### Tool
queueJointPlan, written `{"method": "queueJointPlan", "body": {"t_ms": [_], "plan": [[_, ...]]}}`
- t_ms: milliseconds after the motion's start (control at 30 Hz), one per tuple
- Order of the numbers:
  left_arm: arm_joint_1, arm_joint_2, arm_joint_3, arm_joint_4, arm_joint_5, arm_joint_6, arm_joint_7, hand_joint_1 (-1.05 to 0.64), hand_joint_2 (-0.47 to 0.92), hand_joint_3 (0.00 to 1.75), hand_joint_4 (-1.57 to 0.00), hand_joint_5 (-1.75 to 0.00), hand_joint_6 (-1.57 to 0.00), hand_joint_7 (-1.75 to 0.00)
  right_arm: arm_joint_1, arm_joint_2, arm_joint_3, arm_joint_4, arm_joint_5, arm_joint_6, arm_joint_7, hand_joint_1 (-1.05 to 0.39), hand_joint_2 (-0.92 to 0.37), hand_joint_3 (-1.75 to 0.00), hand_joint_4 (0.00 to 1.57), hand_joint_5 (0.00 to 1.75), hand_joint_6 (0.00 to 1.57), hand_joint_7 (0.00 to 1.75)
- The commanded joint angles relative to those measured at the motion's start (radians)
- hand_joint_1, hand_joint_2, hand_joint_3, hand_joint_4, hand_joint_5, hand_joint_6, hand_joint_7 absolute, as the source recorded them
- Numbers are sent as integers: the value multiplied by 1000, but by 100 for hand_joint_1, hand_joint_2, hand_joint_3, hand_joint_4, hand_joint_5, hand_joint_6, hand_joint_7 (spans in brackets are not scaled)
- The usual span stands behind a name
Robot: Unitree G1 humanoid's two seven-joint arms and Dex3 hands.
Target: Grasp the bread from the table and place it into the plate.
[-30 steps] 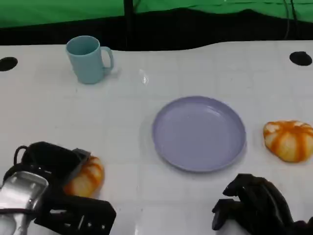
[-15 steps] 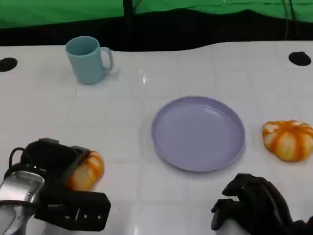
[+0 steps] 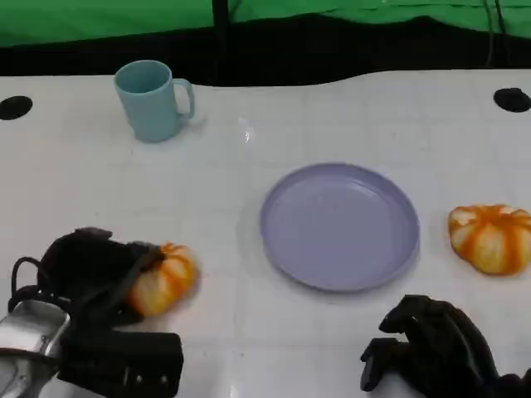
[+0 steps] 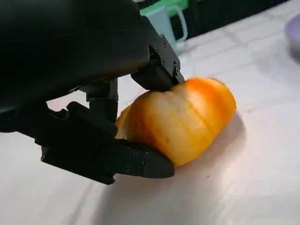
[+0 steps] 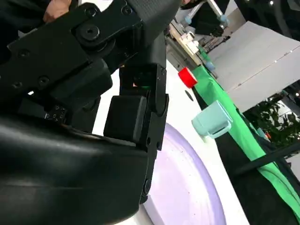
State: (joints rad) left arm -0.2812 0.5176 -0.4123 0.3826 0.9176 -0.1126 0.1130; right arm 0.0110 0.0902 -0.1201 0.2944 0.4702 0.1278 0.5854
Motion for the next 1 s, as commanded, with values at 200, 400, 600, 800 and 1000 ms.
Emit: {"method": "queueJointPlan", "body": {"t_ms": [200,400,600,800,1000], "plan": [[-22,15,30,1,-31,-47,93,-31,92,22,-65,-175,-78,-90,17,-4,-1,-19,6,1,-5,-105,-73,0,156,78,157,37],[-52,13,38,10,-42,-74,115,-29,92,21,-68,-175,-73,-117,8,2,-2,-10,9,5,-10,-103,-73,0,157,77,157,36],[-55,-12,98,35,-153,-170,179,-25,91,21,-72,-175,-64,-148,0,3,-5,1,12,3,-3,-103,-72,0,157,74,157,36],[-75,-37,116,80,-204,-258,223,-25,90,21,-71,-175,-56,-160,-4,1,-6,3,9,1,-5,-103,-73,0,157,73,157,36],[-109,-59,118,107,-235,-289,206,-26,90,21,-74,-175,-77,-114,-23,0,-10,25,8,1,-6,-105,-71,0,157,75,157,38]]}}
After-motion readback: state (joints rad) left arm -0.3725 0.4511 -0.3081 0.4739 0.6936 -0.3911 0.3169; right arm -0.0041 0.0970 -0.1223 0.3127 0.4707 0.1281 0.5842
